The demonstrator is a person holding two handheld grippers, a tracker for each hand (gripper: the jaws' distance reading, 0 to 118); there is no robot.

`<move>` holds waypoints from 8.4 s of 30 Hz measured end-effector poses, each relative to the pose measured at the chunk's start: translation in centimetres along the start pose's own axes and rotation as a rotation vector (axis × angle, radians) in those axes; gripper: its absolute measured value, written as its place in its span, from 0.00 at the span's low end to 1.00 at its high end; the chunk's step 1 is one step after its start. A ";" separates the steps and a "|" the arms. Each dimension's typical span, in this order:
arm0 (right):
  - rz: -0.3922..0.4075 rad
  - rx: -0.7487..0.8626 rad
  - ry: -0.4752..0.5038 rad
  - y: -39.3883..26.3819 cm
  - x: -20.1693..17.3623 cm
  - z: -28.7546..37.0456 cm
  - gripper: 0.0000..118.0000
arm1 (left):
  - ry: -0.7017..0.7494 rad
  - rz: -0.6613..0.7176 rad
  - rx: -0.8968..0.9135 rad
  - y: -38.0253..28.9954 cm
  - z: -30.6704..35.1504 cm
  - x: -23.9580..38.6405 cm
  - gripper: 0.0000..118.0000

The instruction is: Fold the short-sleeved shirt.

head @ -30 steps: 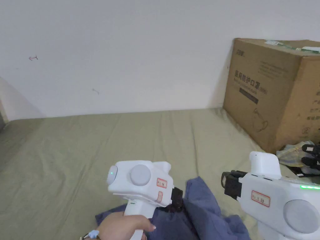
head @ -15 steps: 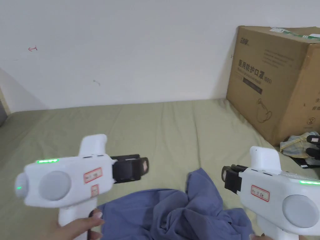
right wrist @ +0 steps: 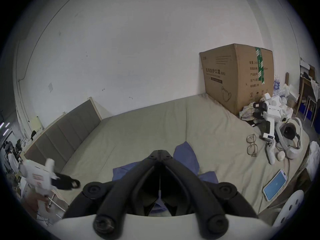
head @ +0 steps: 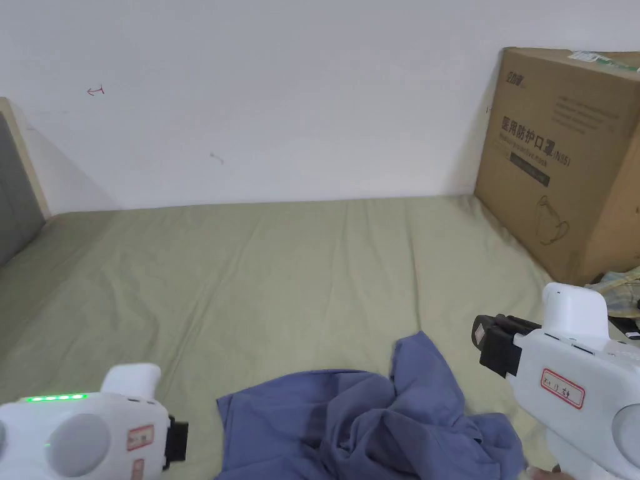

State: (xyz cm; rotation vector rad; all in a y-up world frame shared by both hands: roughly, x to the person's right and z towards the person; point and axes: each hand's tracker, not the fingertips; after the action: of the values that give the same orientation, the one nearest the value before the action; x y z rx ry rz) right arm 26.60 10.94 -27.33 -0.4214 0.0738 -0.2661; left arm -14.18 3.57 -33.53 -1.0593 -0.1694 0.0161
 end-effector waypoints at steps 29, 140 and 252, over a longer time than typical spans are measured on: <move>-0.181 -0.262 -0.164 -4.7 11.7 -5.8 0.10 | -0.264 0.032 0.149 -3.7 -3.8 0.5 0.02; 0.061 -0.449 -0.350 -2.6 13.2 -7.1 0.79 | -0.160 0.002 0.203 2.2 -0.9 -8.3 0.98; 0.062 0.087 -0.150 39.2 5.3 -6.3 0.00 | -0.159 -0.039 0.723 29.8 20.9 -9.3 0.00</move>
State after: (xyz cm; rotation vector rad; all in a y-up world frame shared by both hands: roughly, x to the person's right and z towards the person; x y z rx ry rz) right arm 40.31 41.44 -49.32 -0.3513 -0.0715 -0.1751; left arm -24.39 35.43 -50.59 -0.3323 -0.3002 0.1183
